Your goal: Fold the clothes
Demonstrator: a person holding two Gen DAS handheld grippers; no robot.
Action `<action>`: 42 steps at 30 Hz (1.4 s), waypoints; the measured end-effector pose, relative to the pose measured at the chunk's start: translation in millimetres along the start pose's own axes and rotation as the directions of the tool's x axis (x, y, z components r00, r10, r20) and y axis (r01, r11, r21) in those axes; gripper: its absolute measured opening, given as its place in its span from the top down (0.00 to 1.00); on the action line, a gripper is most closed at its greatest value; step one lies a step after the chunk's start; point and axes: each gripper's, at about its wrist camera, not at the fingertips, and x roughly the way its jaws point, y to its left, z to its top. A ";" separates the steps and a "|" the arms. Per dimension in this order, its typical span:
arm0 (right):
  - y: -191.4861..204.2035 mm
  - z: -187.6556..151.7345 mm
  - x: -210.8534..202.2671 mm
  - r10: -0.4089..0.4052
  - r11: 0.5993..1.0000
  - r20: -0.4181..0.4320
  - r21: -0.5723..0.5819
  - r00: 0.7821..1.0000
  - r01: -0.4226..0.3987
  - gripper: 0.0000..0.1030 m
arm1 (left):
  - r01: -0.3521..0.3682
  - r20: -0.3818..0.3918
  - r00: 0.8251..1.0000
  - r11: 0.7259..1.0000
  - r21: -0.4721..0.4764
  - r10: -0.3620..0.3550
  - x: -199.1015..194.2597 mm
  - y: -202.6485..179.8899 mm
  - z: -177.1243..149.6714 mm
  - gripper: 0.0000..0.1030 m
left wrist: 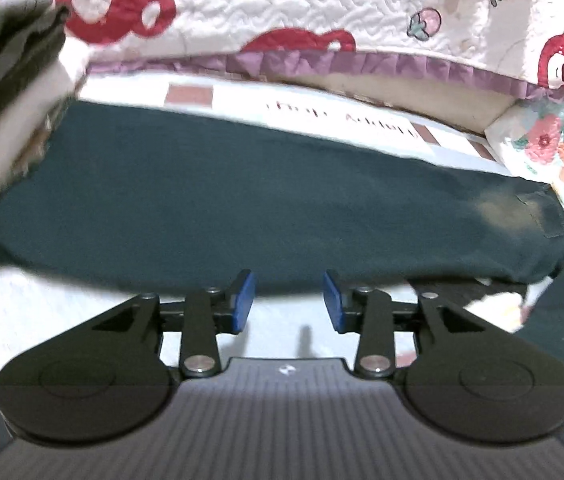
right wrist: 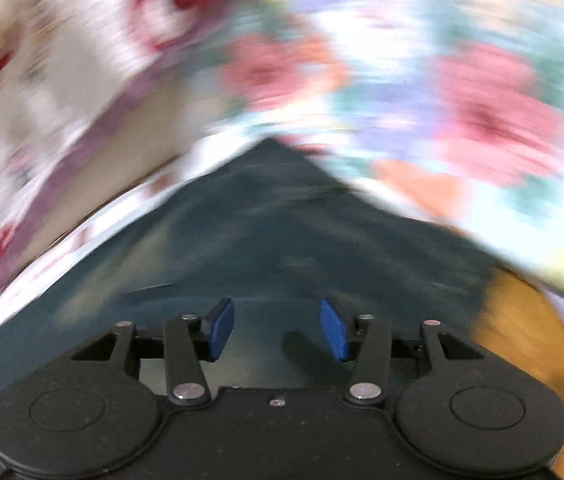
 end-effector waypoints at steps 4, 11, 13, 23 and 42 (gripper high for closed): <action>-68.2 -11.3 -19.7 -0.020 0.983 0.019 0.184 1.000 0.016 0.48 | -0.016 -0.052 0.999 1.000 -0.022 0.015 -2.5 -21.7 -23.0 0.63; -104.9 -28.9 -3.7 0.091 0.944 -0.032 0.320 0.995 -0.076 0.46 | -0.074 -0.058 0.996 0.997 -0.024 0.072 -26.2 -50.5 -40.8 0.60; -103.5 -32.9 2.6 0.138 0.932 -0.076 0.346 0.987 -0.104 0.45 | -0.098 -0.060 0.993 0.995 -0.018 0.097 -33.9 -57.2 -45.6 0.60; -76.7 -60.1 27.7 0.312 0.852 -0.057 0.459 0.948 -0.253 0.42 | -0.040 -0.080 0.996 0.999 0.032 0.043 -52.7 -85.7 -65.0 0.59; 63.4 59.7 33.0 0.463 0.884 0.182 -0.166 0.867 -0.437 0.89 | 0.300 -0.109 0.953 0.927 0.226 -0.282 -52.6 -153.2 -32.3 0.51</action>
